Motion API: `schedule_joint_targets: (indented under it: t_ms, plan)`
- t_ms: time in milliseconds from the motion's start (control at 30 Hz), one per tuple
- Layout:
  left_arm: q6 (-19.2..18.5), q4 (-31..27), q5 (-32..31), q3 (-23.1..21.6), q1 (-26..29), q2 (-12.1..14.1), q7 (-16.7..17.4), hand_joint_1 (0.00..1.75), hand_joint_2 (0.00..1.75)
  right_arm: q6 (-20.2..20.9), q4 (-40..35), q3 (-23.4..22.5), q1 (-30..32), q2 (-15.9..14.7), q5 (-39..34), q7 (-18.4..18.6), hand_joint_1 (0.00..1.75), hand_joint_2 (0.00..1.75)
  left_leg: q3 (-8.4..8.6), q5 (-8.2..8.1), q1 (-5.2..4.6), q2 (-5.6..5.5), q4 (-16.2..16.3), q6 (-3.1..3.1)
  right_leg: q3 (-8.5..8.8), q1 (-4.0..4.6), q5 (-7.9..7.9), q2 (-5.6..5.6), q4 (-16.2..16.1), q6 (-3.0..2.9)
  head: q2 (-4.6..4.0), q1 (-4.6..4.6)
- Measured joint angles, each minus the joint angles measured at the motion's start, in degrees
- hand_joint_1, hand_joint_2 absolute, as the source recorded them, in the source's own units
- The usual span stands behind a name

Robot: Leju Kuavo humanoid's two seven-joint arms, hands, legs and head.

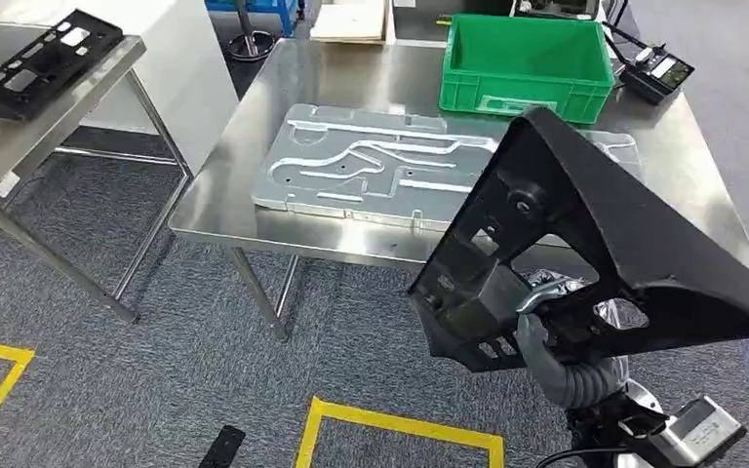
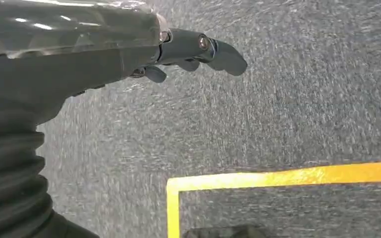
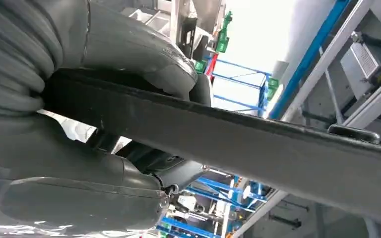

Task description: Take the parts from the cabinet and place them on the table.

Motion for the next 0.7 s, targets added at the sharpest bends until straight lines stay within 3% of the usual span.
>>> schedule_joint_targets:
  t_ms: [33,67,100,133,200,267,300,367,400,433,467,567,600,633,700]
  plan:
    - [0.05,0.0,0.0,0.0,-0.01,0.02,-0.02,0.0,1.75,0.07,0.02,0.0,-0.19,0.02,-0.02,0.02,1.75,1.75,1.93,3.25,-0.28,0.13,-5.09,0.91,0.5,0.16,-0.29,-0.07,-0.03,0.03,0.0,0.0]
    - [0.09,0.0,0.02,0.0,-0.01,0.15,-0.07,0.0,1.75,0.13,0.07,0.0,-0.38,0.02,-0.02,0.02,1.75,1.75,3.03,4.62,-0.84,0.6,-8.63,2.1,0.69,0.0,-0.53,-0.19,-0.09,0.07,0.0,0.0]
    - [0.13,0.0,0.04,-0.02,-0.06,0.37,-0.07,0.0,1.75,0.13,0.15,0.0,-0.49,0.04,-0.02,0.0,1.75,1.75,2.9,1.85,-1.14,0.7,-8.63,2.2,0.79,0.19,-0.61,-0.11,-0.2,0.41,0.0,0.0]
    - [0.24,0.0,0.04,0.0,-0.08,0.35,-0.07,0.0,1.75,0.13,0.22,0.0,-0.64,0.07,-0.04,0.11,1.75,1.75,3.14,1.55,-1.28,0.47,-8.97,2.32,0.75,-0.03,-0.82,-0.21,-0.39,0.93,0.0,0.02]
    - [0.26,0.0,0.02,0.0,0.15,0.35,0.0,0.0,1.75,0.2,0.57,0.0,-0.87,0.11,-0.11,0.07,1.75,1.75,3.84,3.4,-1.2,0.4,-10.42,3.31,1.18,0.02,0.29,-0.29,0.58,1.63,0.0,0.02]
    - [0.31,0.0,0.04,0.02,-0.08,0.17,0.04,0.0,1.75,0.22,0.83,0.0,-1.37,0.11,-0.2,0.02,1.75,1.75,5.6,4.16,-0.53,0.46,-11.26,3.24,0.6,0.05,-1.13,-0.16,2.14,2.08,0.0,0.11]
    - [0.35,0.0,0.04,0.02,-0.25,0.17,0.06,0.0,1.75,0.24,0.92,0.0,-1.77,0.11,-0.33,-0.09,1.75,1.75,5.75,4.14,-0.47,0.49,-11.27,3.36,-0.92,0.0,-2.69,-0.12,4.77,2.3,0.0,0.11]
    - [0.39,0.0,0.09,0.04,-0.44,0.17,0.13,0.0,1.75,0.26,1.29,0.0,-1.85,0.11,-0.46,-0.11,1.75,1.75,6.05,3.57,-0.47,0.43,-11.26,3.4,-6.28,-0.49,-6.08,-0.14,12.8,2.97,0.0,0.11]
    - [0.39,0.0,0.11,0.07,-0.38,0.17,0.13,0.0,1.75,0.31,1.49,0.0,-1.84,0.11,-0.46,-0.09,1.75,1.75,6.26,3.26,-0.46,0.37,-11.23,3.34,-8.36,-0.68,-6.7,-0.16,15.31,3.31,0.0,0.09]
    - [0.39,0.0,0.22,0.09,-0.25,0.17,0.15,0.0,1.75,0.33,1.7,0.0,-1.86,0.11,-0.46,-0.11,1.75,1.75,6.64,2.93,-0.36,0.3,-11.23,3.19,-9.33,-0.91,-5.97,-0.19,15.53,3.67,0.0,0.09]
    - [0.39,0.0,0.37,0.11,-0.13,0.13,0.15,0.0,1.75,0.35,1.9,0.0,-1.96,0.11,-0.48,-0.11,1.75,1.75,7.23,2.43,-0.23,0.21,-11.22,2.97,-9.03,-1.14,-4.12,-0.19,13.4,3.78,0.0,0.11]
    - [0.42,0.0,0.63,0.15,-0.14,0.02,0.17,0.0,1.75,0.63,2.36,0.0,-2.42,0.11,-0.59,-0.15,1.75,1.75,9.0,0.34,0.26,0.03,-10.81,1.78,-4.59,-1.64,4.87,-0.27,0.14,4.27,0.0,0.11]
    - [0.46,0.0,0.68,0.18,-0.25,0.04,0.17,0.0,1.75,0.68,2.73,0.0,-2.63,0.09,-0.65,-0.2,1.75,1.75,9.38,-0.04,0.15,-0.02,-10.5,1.35,-5.04,-1.09,3.06,-0.25,0.53,3.81,0.0,0.11]
    - [0.5,0.0,0.7,0.2,-0.35,0.02,0.22,0.0,1.75,0.72,2.91,0.0,-2.92,0.11,-0.74,-0.26,1.75,1.75,8.97,-0.4,0.08,-0.02,-10.53,0.91,-4.97,-0.97,3.26,-0.26,0.71,2.67,0.0,0.09]
    - [0.59,0.0,0.85,0.22,-0.29,0.02,0.2,0.0,1.75,0.87,3.24,-0.02,-3.17,0.09,-0.85,-0.35,1.75,1.75,9.62,-0.33,0.07,0.02,-10.17,0.23,-4.8,-0.83,3.07,-0.02,0.6,1.66,0.0,0.09]
